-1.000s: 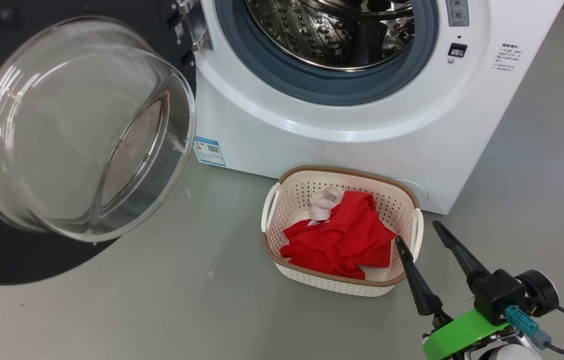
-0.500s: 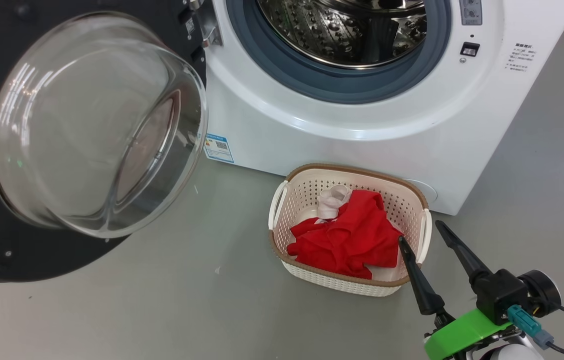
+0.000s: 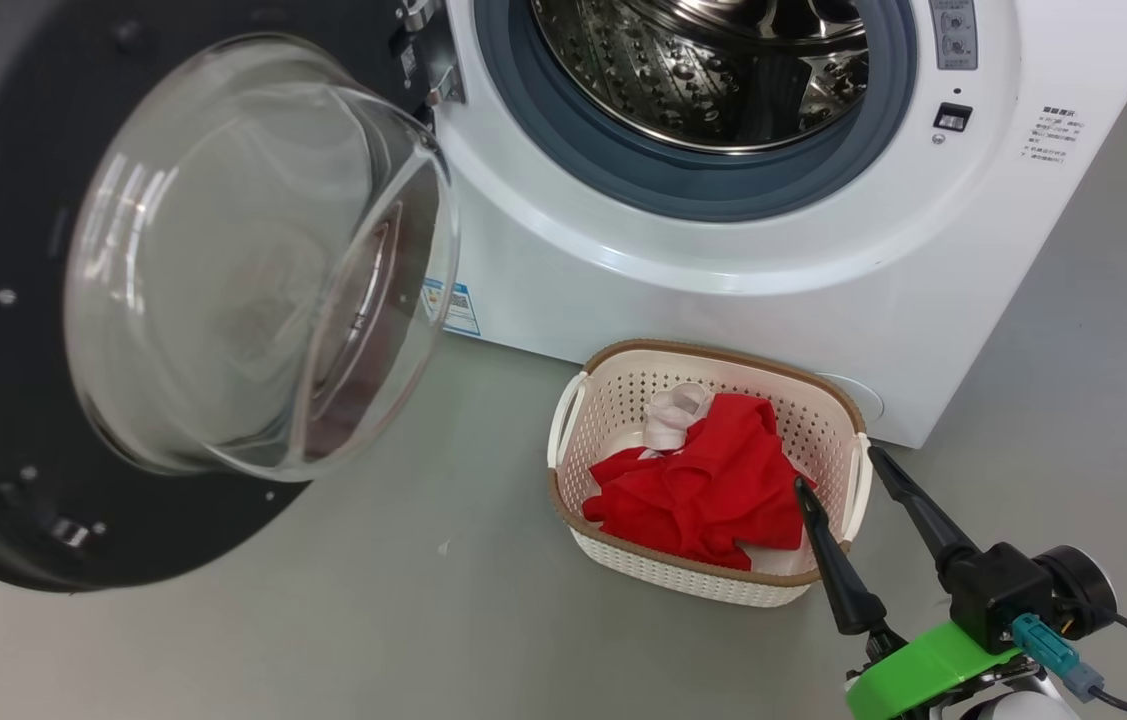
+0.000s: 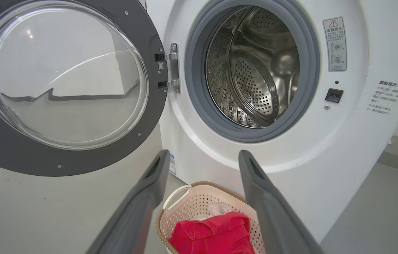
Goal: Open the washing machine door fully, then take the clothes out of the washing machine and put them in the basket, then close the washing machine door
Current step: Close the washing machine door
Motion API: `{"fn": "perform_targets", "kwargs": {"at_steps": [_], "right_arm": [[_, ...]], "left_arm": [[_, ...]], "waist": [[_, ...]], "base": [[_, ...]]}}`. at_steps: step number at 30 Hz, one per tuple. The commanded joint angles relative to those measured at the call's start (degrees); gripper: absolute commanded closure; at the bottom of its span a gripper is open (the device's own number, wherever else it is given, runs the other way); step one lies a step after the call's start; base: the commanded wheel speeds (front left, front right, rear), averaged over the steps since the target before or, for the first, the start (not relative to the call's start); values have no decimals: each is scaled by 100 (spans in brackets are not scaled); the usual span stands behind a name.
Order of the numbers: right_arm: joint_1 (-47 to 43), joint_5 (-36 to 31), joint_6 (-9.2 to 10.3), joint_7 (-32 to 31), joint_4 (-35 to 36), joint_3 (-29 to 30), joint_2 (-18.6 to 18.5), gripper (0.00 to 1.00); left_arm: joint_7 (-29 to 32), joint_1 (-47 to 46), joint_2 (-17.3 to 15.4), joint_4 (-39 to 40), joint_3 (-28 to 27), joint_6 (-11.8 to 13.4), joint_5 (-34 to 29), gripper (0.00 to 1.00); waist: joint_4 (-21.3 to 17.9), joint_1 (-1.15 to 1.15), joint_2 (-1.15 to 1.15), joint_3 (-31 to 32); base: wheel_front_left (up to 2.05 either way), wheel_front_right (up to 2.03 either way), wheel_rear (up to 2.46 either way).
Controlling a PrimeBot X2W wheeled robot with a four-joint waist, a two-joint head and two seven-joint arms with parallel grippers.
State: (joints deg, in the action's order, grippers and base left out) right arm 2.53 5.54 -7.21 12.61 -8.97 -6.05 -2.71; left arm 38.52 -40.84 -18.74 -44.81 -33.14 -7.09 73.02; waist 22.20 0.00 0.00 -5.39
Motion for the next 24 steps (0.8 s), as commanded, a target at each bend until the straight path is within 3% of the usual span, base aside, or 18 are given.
{"fn": "perform_targets", "kwargs": {"at_steps": [1,9,24], "right_arm": [[75,55,-28,57,118,-140,-17,0],[87,131,-28,103,46,-163,-17,0],[134,267,-28,183,-71,-162,-17,0]], "left_arm": [[157,184,-76,239,-37,-38,66,100],[565,650,533,1277,-266,-23,701,100],[882,1330,1340,2867,-178,543,1017,100]], "waist": [[11,0,0,14],[32,0,0,70],[-81,0,0,127]], "base": [[0,0,0],[0,0,0],[0,0,0]]}}
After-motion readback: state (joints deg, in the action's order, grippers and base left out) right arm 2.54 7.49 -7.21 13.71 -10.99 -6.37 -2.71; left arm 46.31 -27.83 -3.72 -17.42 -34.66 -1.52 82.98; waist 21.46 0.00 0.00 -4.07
